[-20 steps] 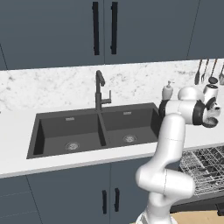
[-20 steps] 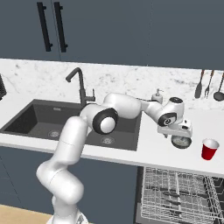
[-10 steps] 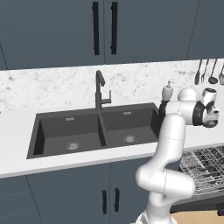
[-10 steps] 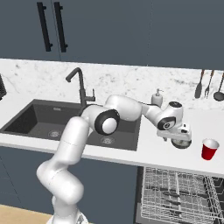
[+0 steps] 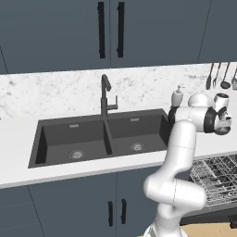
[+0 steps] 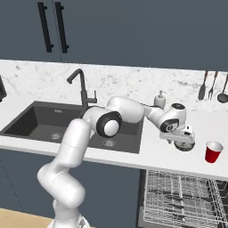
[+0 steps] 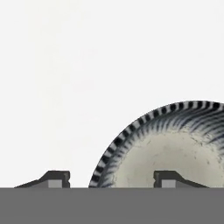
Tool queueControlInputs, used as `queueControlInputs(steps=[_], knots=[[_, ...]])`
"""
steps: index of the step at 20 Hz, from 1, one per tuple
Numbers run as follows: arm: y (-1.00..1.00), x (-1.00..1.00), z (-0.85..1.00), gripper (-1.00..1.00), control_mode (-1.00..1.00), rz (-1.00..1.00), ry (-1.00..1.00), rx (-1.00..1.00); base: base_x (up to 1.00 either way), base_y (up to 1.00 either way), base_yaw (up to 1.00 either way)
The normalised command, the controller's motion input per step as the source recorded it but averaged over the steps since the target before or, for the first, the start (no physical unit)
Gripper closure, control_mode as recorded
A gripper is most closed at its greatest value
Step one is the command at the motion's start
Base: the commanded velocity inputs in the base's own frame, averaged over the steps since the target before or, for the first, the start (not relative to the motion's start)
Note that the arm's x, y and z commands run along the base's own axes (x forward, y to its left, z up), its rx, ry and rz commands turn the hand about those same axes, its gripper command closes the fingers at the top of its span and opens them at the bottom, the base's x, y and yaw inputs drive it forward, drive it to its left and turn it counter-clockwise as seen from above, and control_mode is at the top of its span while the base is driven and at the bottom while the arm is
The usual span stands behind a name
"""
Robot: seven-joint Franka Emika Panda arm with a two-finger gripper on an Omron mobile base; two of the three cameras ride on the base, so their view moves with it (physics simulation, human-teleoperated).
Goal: Pick up the cup and bowl from the counter, place them in the dishwasher, and close the dishwasher door.
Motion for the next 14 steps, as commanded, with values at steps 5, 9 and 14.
queueControlInputs(steps=[5,9,14], knots=[[0.0,0.0,0.0,1.0,-1.0,0.0,0.01,0.0,0.0,0.0,0.0],[0.0,0.0,0.0,1.0,-1.0,0.0,0.0,0.0,0.0,0.0,0.0],[0.28,-0.57,0.05,1.0,-1.0,0.05,-0.01,0.0,0.0,0.0,0.0]])
